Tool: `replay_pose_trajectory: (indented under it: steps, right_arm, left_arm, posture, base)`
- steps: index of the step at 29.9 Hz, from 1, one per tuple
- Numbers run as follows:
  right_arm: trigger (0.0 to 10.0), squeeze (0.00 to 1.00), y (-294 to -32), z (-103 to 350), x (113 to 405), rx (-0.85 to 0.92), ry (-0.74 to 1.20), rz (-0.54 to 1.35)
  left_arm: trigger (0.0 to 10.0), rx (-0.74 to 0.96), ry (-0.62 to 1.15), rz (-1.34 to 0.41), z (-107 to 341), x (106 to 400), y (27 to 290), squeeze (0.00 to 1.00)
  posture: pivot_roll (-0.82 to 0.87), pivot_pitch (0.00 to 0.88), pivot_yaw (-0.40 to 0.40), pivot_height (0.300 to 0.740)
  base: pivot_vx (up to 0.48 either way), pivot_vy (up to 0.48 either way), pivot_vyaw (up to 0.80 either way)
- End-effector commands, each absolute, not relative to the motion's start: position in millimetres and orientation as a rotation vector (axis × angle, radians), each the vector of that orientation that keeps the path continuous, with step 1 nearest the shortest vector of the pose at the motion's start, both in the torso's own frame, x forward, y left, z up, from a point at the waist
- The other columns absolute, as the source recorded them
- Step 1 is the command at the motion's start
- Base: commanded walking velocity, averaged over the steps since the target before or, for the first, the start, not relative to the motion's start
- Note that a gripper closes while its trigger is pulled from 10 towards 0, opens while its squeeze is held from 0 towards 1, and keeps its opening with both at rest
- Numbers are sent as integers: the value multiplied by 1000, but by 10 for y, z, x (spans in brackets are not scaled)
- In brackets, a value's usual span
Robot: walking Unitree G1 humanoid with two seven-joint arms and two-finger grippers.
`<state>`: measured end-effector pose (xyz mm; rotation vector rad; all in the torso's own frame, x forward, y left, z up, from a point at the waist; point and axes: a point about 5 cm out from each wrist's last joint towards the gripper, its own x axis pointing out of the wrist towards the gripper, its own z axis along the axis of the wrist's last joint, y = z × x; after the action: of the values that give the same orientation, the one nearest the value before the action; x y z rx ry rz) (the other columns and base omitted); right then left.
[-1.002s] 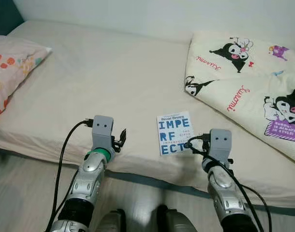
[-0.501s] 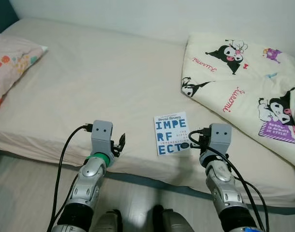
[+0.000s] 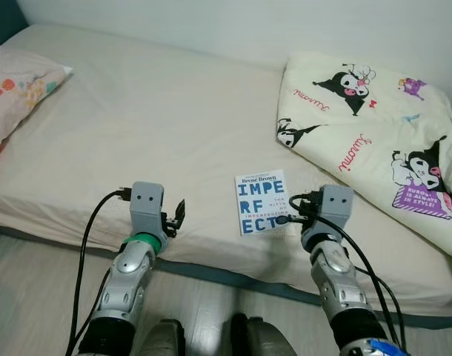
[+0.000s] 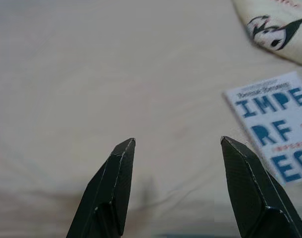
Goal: Clean up the room
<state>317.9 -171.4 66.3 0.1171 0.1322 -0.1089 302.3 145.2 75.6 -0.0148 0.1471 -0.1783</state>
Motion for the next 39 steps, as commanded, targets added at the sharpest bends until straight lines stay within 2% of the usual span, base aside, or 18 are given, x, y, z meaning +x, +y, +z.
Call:
replay_pose_trajectory:
  steps: [1,13,16,17,19,20,27,32,39]
  right_arm:
    - [10000,0,-1766,575,3129,148,158,-142]
    - [10000,0,-1732,619,3085,127,110,-164]
    - [10000,0,-1723,654,3060,106,75,-155]
    - [10000,0,-1751,637,2992,74,44,-161]
    - [10000,0,-1781,616,2950,59,37,-179]
    - [10000,0,-1884,601,2869,87,21,-241]
    - [10000,0,-2141,552,2740,196,38,-329]
    - [10000,0,-2171,588,2752,222,38,-310]
    - [10000,0,-1979,795,2916,132,1,-113]
  left_arm:
    - [10000,-18,182,-183,682,2972,1460,0]
    - [10000,-57,164,-155,687,3026,1534,0]
    - [10000,-79,115,-214,730,3007,1456,0]
    - [10000,-112,93,-281,749,2977,1338,0]
    - [10000,-124,96,-302,746,2966,1299,0]
    - [10000,-118,107,-336,745,2959,1228,0]
    - [10000,-94,127,-368,757,3087,1078,0]
    - [10000,-95,130,-379,787,3127,1027,0]
    - [10000,-105,144,-265,717,3040,1236,0]
  posture:
    - [91,136,16,645]
    - [31,143,32,640]
    - [26,149,28,640]
    - [26,168,60,640]
    - [20,164,64,640]
    - [2,163,87,640]
    - [-24,157,140,635]
    - [-19,171,158,621]
    - [4,188,73,611]
  base:
    - [0,0,0]
    - [0,0,0]
    - [0,0,0]
    - [0,0,0]
    - [0,0,0]
    - [0,0,0]
    - [0,0,0]
    - [0,0,0]
    - [0,0,-58]
